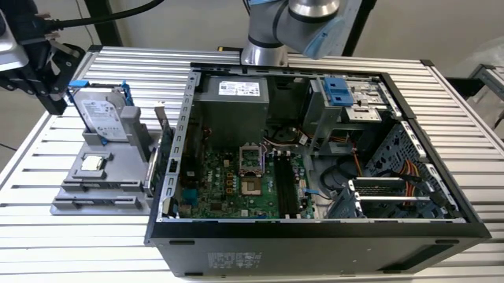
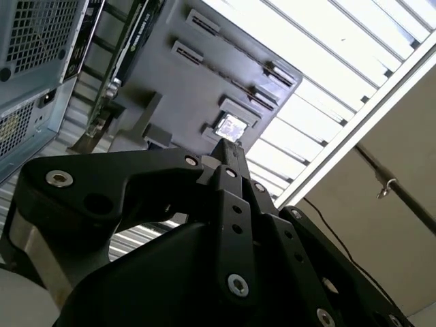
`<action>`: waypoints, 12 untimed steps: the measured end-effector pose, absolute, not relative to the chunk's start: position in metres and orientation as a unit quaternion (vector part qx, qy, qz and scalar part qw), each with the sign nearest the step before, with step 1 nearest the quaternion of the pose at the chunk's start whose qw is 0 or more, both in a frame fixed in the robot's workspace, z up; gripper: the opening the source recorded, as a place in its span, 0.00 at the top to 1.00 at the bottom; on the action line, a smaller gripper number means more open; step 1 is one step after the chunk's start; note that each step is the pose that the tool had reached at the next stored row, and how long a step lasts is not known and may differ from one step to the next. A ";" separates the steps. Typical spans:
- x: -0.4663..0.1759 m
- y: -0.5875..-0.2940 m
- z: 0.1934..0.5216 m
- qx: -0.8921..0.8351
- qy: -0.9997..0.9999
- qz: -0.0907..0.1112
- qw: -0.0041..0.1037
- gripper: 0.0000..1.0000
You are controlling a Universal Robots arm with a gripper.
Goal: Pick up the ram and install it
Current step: 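Reach for the ram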
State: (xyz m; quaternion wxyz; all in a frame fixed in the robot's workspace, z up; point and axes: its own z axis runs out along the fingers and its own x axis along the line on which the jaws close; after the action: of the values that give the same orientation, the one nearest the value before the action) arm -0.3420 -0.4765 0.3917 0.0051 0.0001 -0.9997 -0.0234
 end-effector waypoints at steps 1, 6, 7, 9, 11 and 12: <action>-0.342 -0.477 0.392 0.000 -1.000 -0.023 0.005 1.00; -0.342 -0.482 0.392 0.000 -1.000 -0.023 0.005 1.00; -0.342 -0.483 0.392 0.000 -1.000 -0.023 0.005 1.00; -0.342 -0.485 0.392 0.000 -1.000 -0.023 0.005 1.00; -0.342 -0.487 0.392 0.000 -1.000 -0.023 0.005 1.00; -0.342 -0.488 0.392 0.000 -1.000 -0.023 0.005 1.00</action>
State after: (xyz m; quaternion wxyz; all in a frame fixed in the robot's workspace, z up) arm -0.3424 -0.4877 0.3917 0.0051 0.0001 -0.9997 -0.0234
